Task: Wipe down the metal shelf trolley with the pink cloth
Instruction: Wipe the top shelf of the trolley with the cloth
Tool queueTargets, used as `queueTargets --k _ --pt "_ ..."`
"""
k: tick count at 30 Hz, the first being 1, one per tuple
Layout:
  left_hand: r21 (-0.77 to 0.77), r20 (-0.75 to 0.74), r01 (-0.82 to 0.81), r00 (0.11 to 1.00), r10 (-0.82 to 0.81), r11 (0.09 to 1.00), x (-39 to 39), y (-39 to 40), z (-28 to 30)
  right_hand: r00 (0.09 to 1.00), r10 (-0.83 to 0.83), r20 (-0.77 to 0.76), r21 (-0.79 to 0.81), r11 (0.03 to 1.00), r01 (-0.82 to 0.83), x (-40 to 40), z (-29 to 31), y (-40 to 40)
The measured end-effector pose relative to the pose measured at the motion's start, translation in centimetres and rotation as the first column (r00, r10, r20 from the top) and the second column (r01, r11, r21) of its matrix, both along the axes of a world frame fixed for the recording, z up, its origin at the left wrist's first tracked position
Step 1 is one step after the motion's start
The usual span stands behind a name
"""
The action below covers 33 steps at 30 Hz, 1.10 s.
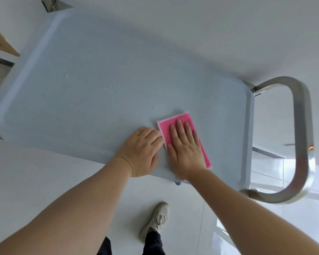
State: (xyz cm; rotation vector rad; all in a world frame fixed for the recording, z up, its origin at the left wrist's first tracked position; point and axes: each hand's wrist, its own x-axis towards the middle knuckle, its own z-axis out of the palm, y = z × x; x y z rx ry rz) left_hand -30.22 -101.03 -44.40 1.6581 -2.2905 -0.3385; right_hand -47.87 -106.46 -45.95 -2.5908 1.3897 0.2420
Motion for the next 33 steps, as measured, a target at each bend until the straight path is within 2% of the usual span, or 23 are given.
queueTargets --k 8,13,18,22,28,33 --pt "0.027 0.053 0.052 0.997 -0.053 0.998 1.4 1.2 0.8 0.998 -0.067 -0.013 0.021 0.998 0.067 -0.9 0.3 3.3" --pt "0.035 0.111 -0.025 0.994 0.021 0.999 7.4 3.5 1.0 0.997 -0.052 -0.055 0.023 0.998 0.053 -0.7 0.4 3.2" --pt "0.062 0.216 -0.091 0.974 0.076 0.994 12.7 2.6 1.9 0.996 -0.051 -0.067 0.037 0.998 0.054 -0.5 0.6 3.4" --pt "0.078 0.152 -0.078 0.986 0.066 0.994 13.4 2.6 1.2 0.996 -0.011 -0.083 0.045 0.999 0.015 0.1 0.8 3.9" --pt "0.091 0.109 -0.074 0.992 0.064 0.993 13.6 2.7 1.0 0.980 0.185 -0.078 0.083 0.980 -0.178 2.4 1.5 4.5" --pt "0.102 0.107 -0.068 0.993 0.057 0.992 13.5 2.5 0.8 0.977 0.203 -0.065 0.077 0.977 -0.198 3.4 1.4 3.4"
